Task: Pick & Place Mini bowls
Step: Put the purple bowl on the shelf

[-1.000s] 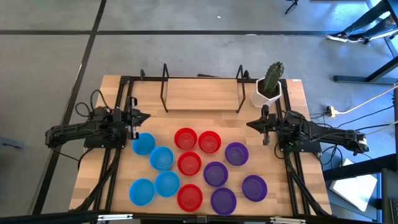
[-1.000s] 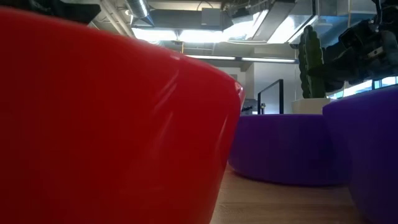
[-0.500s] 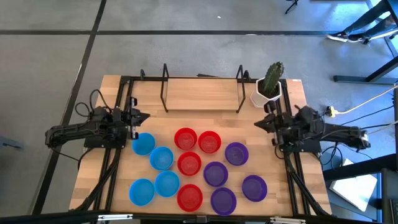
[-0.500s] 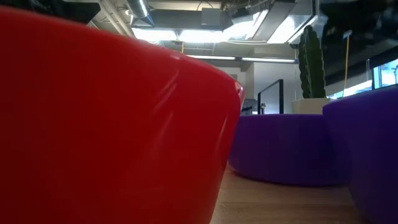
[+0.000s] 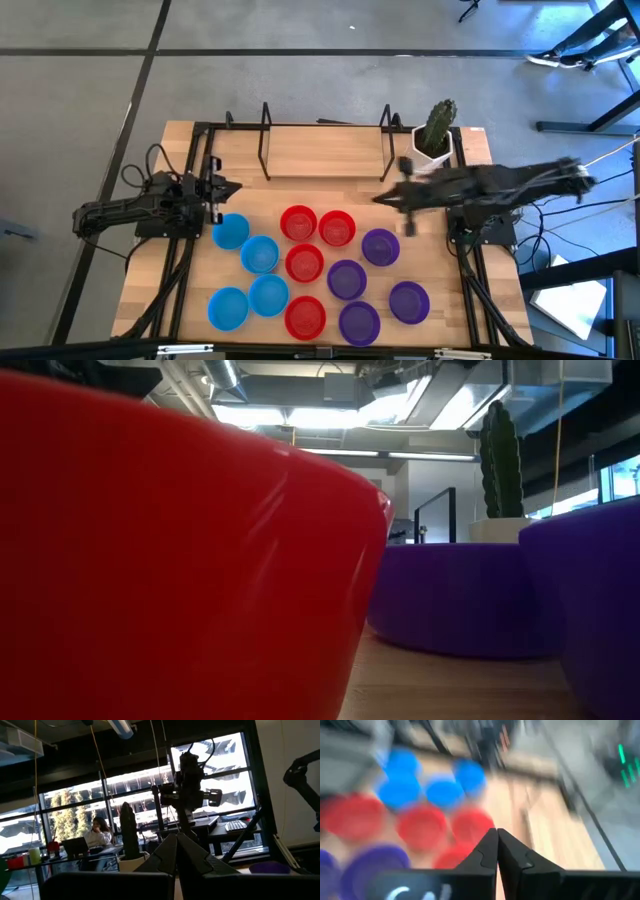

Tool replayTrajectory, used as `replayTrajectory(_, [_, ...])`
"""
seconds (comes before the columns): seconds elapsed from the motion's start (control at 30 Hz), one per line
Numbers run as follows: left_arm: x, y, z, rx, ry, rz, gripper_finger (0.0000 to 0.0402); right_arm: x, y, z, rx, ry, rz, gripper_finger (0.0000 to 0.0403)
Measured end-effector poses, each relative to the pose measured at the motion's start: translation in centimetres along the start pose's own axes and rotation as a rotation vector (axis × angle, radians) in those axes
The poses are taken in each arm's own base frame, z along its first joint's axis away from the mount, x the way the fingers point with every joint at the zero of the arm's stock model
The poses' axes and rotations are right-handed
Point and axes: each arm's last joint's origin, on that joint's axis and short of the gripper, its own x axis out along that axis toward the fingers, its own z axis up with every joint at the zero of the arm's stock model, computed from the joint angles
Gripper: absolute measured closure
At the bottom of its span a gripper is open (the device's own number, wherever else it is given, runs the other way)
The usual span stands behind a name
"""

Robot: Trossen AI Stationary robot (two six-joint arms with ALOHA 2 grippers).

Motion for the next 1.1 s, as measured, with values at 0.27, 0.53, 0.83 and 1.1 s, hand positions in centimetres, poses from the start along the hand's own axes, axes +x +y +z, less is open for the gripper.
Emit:
replayTrajectory(0.27, [0.0, 0.0, -0.2, -0.001, 0.024, -0.003, 0.0394, 2.0, 0.9, 1.3, 0.252, 0.663, 0.075, 0.0379])
replayTrajectory(0.53, [0.0, 0.0, -0.2, 0.023, 0.025, -0.004, 0.0397, 5.5, 3.3, -2.5, 0.292, 0.901, 0.053, 0.0244])
replayTrajectory(0.83, [0.0, 0.0, -0.3, 0.086, 0.031, -0.006, 0.0399, 8.2, 4.5, -7.1, 0.228, 0.873, 0.065, 0.0123])
replayTrajectory(1.1, [0.0, 0.0, -0.3, 0.078, 0.031, -0.006, 0.0395, 9.0, 4.8, -9.9, 0.25, 0.894, 0.066, 0.0121])
